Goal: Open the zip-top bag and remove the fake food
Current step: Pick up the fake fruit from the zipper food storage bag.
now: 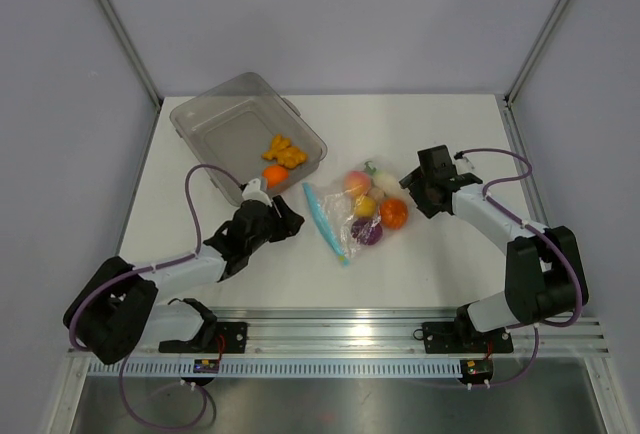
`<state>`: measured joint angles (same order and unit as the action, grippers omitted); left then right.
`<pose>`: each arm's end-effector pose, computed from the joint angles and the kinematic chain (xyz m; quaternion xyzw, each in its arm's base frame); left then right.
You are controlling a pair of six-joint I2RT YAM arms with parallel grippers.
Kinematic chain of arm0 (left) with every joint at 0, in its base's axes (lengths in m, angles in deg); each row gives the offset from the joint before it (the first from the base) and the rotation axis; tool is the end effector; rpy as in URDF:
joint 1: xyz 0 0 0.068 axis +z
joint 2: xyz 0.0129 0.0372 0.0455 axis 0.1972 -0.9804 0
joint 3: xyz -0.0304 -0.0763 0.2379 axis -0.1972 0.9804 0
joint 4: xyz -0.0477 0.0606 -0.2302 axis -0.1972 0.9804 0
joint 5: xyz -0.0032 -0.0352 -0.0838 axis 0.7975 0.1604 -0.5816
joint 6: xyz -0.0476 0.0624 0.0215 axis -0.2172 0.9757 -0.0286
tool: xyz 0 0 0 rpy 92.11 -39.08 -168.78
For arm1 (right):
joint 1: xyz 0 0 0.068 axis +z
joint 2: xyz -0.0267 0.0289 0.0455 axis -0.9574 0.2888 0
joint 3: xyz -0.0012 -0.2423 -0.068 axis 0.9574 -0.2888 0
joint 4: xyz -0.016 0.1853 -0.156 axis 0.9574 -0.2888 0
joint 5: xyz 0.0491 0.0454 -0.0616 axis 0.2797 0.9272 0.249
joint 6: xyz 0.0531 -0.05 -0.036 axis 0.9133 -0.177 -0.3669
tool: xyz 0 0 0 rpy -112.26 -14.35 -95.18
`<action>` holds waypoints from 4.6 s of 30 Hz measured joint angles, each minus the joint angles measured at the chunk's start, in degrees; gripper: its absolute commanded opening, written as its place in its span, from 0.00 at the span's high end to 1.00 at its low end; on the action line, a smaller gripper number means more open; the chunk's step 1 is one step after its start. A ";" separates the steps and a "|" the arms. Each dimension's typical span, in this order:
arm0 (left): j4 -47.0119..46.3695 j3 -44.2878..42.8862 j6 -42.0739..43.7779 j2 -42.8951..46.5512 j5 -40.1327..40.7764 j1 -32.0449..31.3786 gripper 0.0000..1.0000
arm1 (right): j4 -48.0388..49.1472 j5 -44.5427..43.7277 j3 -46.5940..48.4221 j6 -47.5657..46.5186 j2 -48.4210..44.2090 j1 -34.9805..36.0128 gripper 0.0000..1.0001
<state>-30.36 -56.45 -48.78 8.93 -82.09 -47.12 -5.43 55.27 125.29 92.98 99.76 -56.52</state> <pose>0.2142 -0.1452 0.1423 -0.0973 0.8590 -0.2913 0.4095 0.2883 0.0706 0.1699 0.3954 0.8637 0.1069 0.2938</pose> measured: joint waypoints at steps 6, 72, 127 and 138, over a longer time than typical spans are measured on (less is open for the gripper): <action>-0.22 -2.60 2.40 -3.45 0.76 -0.59 0.54 | 0.31 0.00 0.00 0.04 0.02 0.00 0.41; -35.82 -9.07 1.27 -33.03 -11.04 -8.50 0.22 | 3.17 3.06 -0.55 -2.89 0.48 -0.17 1.00; -34.14 -12.76 0.35 -35.08 -13.09 -8.50 0.17 | 18.14 17.64 -15.85 -18.05 -10.01 5.79 0.57; -34.49 -12.48 0.15 -35.08 -13.22 -8.50 0.06 | 17.07 15.04 -15.78 -18.03 -9.84 5.99 0.58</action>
<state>-64.85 -68.93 -48.63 -26.15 -95.32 -55.62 11.64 70.31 109.51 74.95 89.93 -50.53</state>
